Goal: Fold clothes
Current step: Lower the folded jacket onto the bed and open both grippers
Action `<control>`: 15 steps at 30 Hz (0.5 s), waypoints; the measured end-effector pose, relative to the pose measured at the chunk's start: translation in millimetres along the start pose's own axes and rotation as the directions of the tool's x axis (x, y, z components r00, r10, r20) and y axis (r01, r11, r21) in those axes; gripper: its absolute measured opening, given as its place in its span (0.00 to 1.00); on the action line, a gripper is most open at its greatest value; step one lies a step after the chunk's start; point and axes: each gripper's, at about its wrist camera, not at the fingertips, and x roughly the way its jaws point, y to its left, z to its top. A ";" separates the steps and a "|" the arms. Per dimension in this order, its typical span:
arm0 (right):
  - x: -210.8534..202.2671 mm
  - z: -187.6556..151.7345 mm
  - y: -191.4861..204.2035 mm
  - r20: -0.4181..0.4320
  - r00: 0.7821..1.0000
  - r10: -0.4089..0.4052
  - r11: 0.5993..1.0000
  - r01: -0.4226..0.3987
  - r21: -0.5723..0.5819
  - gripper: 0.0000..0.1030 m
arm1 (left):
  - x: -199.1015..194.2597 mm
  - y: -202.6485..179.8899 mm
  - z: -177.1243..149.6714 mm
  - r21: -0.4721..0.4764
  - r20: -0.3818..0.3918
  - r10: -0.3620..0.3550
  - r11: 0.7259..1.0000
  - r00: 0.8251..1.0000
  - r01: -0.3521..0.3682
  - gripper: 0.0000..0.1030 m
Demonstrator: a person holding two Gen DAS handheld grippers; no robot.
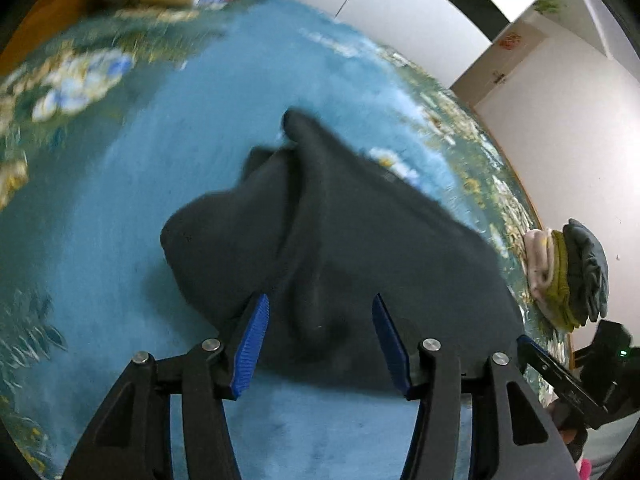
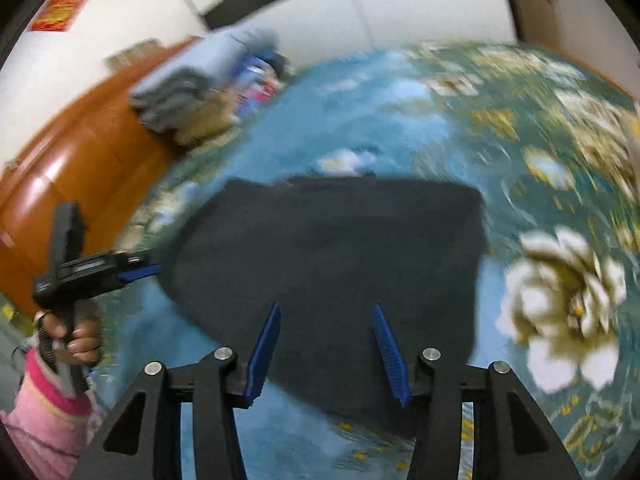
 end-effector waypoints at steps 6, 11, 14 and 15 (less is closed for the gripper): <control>19.9 -1.7 -23.6 -0.027 1.000 0.003 0.996 -0.001 0.093 0.52 | 23.4 4.9 -6.8 -0.044 -0.038 0.033 0.998 0.999 -0.034 0.53; 1.6 -2.1 -19.2 -0.017 1.000 0.011 0.997 -0.009 0.083 0.52 | 2.0 -18.0 -17.9 0.001 0.042 0.084 0.996 0.996 -0.084 0.53; -17.5 -10.5 -19.1 0.011 1.000 0.017 0.996 -0.017 0.089 0.52 | -8.8 -32.1 -39.4 0.035 0.091 0.093 0.995 0.992 -0.097 0.54; -23.0 -13.4 -19.3 0.018 1.000 0.017 0.996 -0.018 0.092 0.52 | -9.9 -36.3 -47.0 0.043 0.100 0.104 0.993 0.989 -0.109 0.54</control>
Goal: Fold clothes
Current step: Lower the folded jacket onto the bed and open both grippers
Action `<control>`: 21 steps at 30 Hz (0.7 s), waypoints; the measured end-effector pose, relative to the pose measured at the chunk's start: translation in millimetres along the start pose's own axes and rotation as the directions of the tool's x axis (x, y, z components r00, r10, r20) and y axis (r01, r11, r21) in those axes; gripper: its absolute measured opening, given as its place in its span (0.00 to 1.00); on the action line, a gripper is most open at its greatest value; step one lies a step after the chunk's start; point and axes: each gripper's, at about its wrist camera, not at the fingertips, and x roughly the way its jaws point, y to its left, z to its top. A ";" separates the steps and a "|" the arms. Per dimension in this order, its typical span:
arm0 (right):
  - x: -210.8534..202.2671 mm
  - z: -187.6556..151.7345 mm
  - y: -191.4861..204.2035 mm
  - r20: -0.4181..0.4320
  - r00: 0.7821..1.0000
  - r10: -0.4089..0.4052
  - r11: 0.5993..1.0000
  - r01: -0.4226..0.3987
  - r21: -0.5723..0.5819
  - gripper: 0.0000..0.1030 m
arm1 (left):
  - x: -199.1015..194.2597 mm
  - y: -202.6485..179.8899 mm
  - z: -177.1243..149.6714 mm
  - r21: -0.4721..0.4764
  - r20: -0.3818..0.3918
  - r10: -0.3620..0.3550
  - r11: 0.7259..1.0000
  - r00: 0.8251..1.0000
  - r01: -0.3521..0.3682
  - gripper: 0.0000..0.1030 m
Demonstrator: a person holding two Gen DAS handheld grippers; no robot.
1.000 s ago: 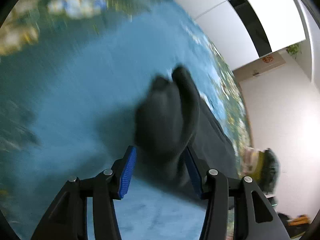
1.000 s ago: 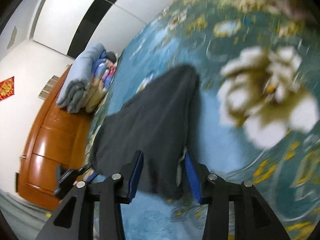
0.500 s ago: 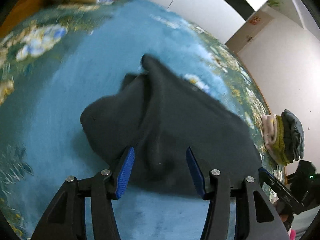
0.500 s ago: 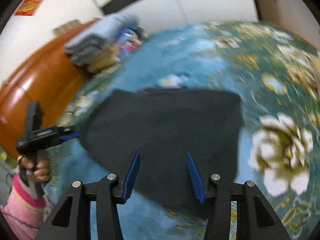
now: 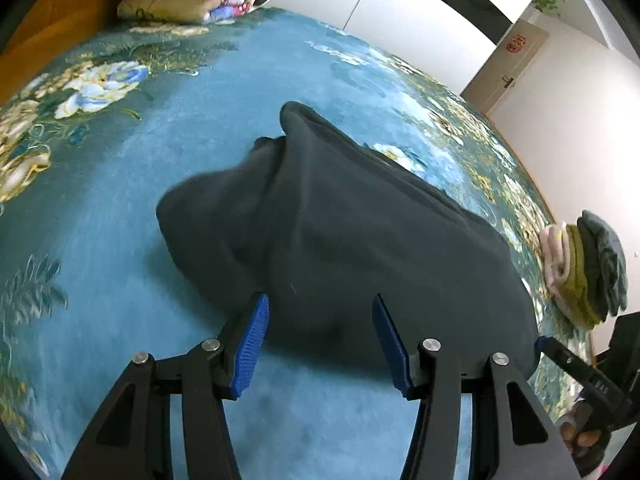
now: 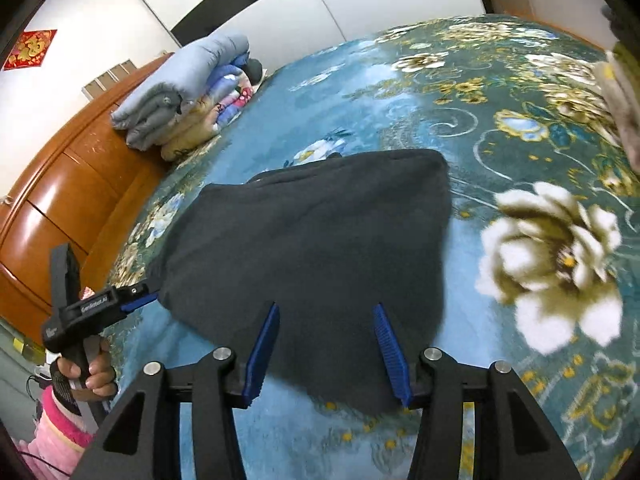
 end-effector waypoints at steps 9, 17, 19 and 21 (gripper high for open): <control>-22.0 -31.2 -24.4 0.020 1.000 -0.014 0.997 0.013 0.071 0.64 | -4.9 -66.1 -46.7 0.161 0.061 0.096 0.981 0.994 -0.105 0.54; -17.4 -50.1 -24.5 0.002 0.999 -0.051 0.999 0.051 0.013 0.80 | 24.5 -107.0 -75.1 0.209 -0.008 0.142 0.968 0.990 -0.137 0.60; -13.7 -54.0 -24.0 -0.005 0.998 -0.063 0.998 0.063 -0.005 0.82 | 28.6 -116.8 -84.6 0.233 -0.014 0.154 0.961 0.988 -0.147 0.60; -9.1 -57.2 -22.2 -0.016 0.996 -0.084 0.996 0.083 -0.039 0.87 | 33.0 -125.6 -93.3 0.249 -0.013 0.167 0.956 0.986 -0.159 0.60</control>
